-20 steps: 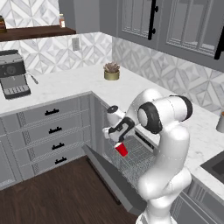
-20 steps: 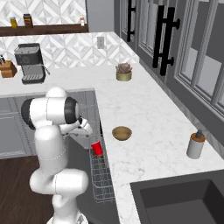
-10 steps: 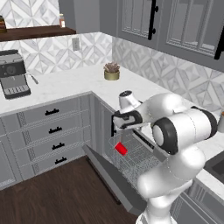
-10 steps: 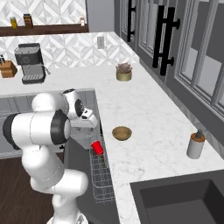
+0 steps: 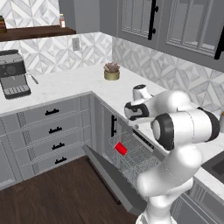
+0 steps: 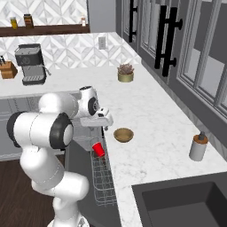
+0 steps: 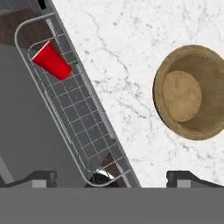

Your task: Pick up the cup and bowl from the counter, place them in the dishwasher, and close the dishwasher door.

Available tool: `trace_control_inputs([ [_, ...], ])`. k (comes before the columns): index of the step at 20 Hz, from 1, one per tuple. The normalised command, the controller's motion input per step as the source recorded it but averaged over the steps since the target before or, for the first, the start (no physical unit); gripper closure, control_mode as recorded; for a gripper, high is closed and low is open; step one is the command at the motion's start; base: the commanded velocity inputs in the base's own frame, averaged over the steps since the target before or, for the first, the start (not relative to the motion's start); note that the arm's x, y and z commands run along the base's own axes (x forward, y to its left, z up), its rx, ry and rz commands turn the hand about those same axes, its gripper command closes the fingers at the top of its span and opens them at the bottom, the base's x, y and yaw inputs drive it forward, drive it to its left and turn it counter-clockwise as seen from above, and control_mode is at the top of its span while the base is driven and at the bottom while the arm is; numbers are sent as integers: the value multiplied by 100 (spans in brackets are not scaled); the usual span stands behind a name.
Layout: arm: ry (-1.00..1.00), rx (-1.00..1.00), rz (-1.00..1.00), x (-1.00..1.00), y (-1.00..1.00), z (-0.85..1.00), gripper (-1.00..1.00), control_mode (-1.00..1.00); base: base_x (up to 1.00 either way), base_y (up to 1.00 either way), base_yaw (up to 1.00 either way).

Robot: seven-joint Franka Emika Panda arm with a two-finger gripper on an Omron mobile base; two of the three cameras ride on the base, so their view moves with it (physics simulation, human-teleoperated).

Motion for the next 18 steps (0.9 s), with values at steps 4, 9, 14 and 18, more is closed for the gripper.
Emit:
trace_control_inputs([
  [4,3,4,18,26,-72,-3,-100,-100,0,0,0],
  [9,0,2,17,29,-56,-19,-100,-100,0,0,0],
  [14,0,2,8,12,-27,-23,-100,-100,0,0,0],
  [18,0,0,4,0,-5,-30,-100,-100,0,0,0],
])
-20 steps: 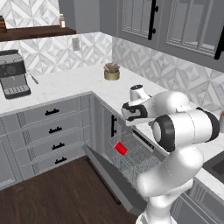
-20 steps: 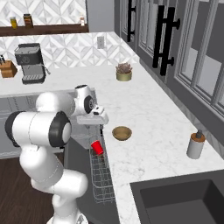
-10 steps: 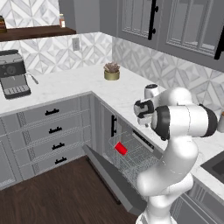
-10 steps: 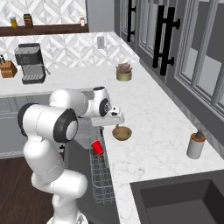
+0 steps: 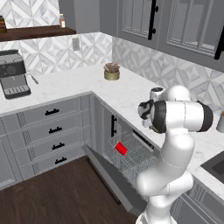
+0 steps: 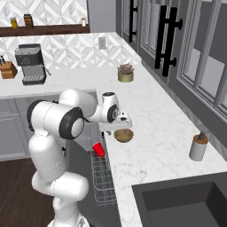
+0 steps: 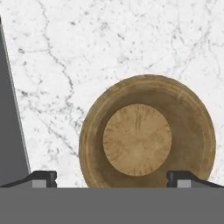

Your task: Pick up the cup and bowl from the counter, place them in the dishwasher, and close the dishwasher door.

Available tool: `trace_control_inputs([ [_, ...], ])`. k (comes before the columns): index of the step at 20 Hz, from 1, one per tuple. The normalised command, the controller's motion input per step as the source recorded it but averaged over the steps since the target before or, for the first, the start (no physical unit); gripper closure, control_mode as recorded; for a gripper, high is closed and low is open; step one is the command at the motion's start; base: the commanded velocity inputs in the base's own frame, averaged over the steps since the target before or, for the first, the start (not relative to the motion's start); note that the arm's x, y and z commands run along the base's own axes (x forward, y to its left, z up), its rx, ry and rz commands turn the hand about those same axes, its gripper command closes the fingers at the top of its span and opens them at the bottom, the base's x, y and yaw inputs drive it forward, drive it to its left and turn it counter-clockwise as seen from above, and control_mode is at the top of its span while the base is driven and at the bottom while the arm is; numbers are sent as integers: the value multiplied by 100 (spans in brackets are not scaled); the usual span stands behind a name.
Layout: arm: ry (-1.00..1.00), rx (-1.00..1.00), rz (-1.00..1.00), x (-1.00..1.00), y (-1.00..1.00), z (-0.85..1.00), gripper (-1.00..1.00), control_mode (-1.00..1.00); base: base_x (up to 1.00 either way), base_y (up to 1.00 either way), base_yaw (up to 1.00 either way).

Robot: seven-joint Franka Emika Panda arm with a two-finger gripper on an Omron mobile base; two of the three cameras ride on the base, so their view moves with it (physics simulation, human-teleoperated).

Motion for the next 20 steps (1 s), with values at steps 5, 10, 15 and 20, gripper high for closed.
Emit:
trace_control_inputs([
  [5,-2,0,1,-1,0,-29,-100,-100,0,0,0],
  [10,-1,0,0,0,-1,-30,100,-100,0,0,0],
  [15,-2,0,1,0,-2,-10,100,-100,0,0,0],
  [20,-2,0,0,-9,3,2,100,-100,0,0,0],
])
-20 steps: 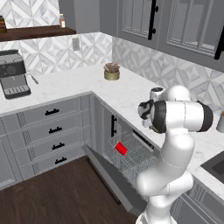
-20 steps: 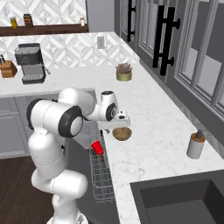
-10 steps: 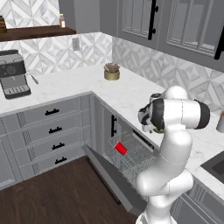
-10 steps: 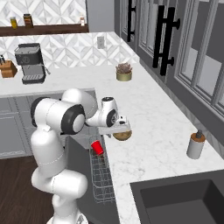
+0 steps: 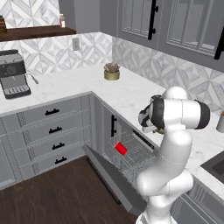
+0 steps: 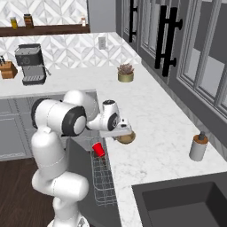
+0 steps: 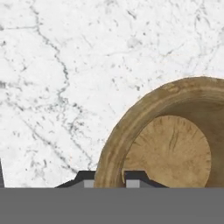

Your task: Pick up the cup and bowl from the counter, place them in the dishwasher, and close the dishwasher door.

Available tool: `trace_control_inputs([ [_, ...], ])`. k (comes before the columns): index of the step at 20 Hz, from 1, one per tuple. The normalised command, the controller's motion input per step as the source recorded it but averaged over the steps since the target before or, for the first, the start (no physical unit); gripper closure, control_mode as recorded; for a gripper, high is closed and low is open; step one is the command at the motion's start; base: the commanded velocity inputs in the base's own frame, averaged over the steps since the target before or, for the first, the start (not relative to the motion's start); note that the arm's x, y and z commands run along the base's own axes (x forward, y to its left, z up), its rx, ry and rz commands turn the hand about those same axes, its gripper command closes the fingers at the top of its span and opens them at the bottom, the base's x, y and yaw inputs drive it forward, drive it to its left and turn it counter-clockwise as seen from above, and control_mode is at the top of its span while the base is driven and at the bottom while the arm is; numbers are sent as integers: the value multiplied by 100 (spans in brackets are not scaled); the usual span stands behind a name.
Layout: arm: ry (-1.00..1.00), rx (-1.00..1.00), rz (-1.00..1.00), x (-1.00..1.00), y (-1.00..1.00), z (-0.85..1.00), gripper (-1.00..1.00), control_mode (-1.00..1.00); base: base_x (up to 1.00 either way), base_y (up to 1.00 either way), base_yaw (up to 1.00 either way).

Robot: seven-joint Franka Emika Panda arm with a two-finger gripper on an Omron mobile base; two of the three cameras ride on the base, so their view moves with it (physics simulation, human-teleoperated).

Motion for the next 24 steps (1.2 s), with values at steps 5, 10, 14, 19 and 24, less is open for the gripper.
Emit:
trace_control_inputs([
  [5,-14,0,-1,-89,58,72,100,-100,0,0,0],
  [10,0,1,2,-92,99,45,100,-100,0,0,0],
  [14,1,4,6,-59,82,7,100,-100,0,0,0],
  [19,0,0,12,-7,68,-23,100,-100,0,0,0],
  [24,1,0,18,8,50,-63,100,-100,0,0,0],
])
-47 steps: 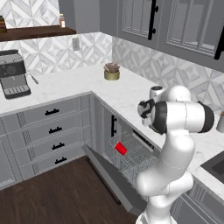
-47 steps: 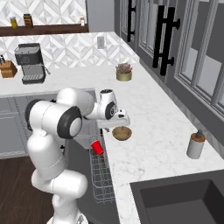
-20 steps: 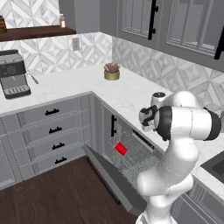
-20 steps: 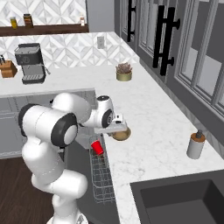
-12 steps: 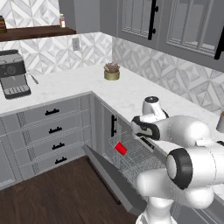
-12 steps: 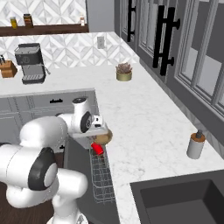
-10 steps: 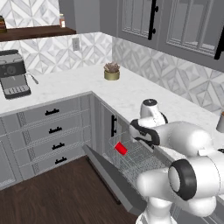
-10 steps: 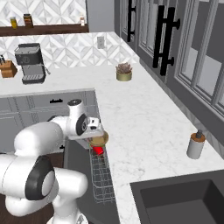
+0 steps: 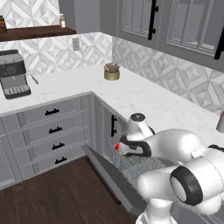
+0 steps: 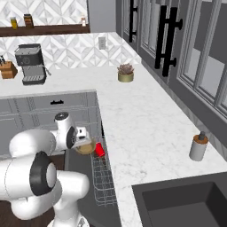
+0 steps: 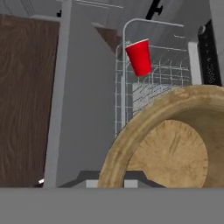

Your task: Pick up the cup and bowl from the counter, place them in the dishwasher, and close the dishwasher door.

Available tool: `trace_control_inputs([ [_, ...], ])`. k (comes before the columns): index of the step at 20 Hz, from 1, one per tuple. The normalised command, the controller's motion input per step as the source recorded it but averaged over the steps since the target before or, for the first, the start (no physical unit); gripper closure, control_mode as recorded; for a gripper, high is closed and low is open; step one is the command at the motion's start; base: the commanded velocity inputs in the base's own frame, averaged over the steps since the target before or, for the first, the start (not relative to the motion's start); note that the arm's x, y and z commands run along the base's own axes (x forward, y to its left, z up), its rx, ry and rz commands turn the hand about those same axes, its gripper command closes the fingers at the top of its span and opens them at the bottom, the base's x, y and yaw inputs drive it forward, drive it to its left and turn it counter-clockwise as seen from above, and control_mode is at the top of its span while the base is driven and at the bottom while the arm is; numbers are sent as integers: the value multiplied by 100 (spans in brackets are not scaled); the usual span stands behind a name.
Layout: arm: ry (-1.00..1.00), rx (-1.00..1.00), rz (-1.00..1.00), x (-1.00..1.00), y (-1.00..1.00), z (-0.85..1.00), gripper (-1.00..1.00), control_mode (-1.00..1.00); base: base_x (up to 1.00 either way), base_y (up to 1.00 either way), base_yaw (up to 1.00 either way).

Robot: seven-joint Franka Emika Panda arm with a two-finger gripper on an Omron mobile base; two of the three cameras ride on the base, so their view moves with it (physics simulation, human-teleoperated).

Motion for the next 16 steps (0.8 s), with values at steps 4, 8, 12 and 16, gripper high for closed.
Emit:
trace_control_inputs([
  [4,5,0,16,20,4,-64,100,-100,0,0,0],
  [8,11,-8,20,19,1,-74,100,-100,0,0,0],
  [12,5,-12,-3,24,7,-30,100,-100,0,0,0],
  [16,2,0,0,6,-38,-44,100,-100,0,0,0],
])
